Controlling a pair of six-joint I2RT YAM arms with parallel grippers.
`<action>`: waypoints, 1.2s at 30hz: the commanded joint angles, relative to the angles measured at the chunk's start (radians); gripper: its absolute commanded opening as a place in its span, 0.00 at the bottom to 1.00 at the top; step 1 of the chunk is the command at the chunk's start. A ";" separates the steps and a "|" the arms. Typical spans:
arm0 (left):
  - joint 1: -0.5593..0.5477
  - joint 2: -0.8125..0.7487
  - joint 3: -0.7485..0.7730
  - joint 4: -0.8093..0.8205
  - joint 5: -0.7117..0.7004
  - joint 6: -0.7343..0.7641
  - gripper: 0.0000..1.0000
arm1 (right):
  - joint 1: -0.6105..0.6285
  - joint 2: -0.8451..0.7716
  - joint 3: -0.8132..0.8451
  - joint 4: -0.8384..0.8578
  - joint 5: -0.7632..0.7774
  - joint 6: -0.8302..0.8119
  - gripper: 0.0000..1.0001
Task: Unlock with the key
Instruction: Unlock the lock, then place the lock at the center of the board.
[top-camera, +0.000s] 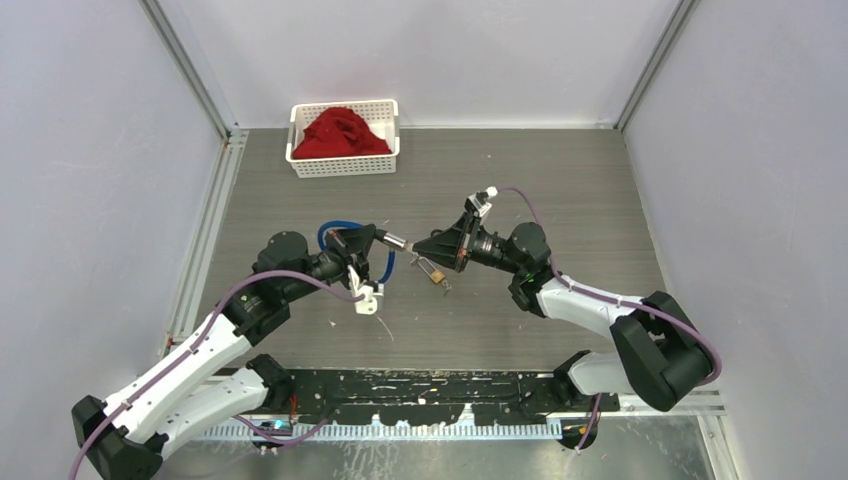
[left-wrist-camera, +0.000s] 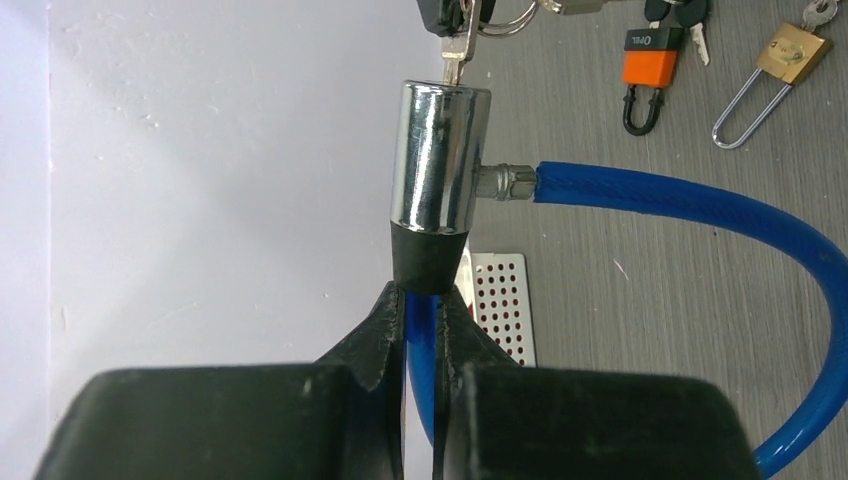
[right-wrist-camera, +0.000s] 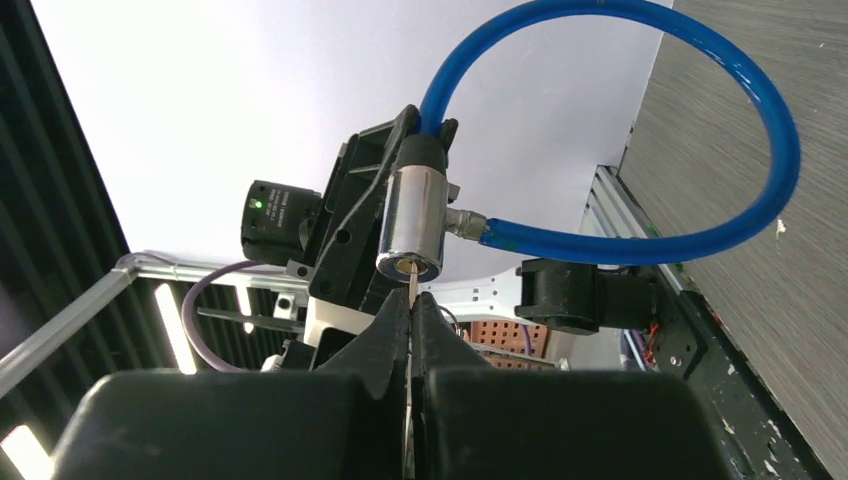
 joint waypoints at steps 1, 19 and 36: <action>-0.020 0.003 0.058 0.118 0.063 -0.054 0.00 | 0.007 -0.017 0.010 0.123 0.051 0.070 0.03; -0.019 0.070 0.316 -0.127 0.043 -0.502 0.00 | -0.048 -0.472 0.117 -0.461 0.058 -0.830 0.98; -0.019 0.136 0.440 -0.172 0.007 -0.729 0.00 | 0.240 -0.319 0.232 -0.552 0.298 -1.161 0.62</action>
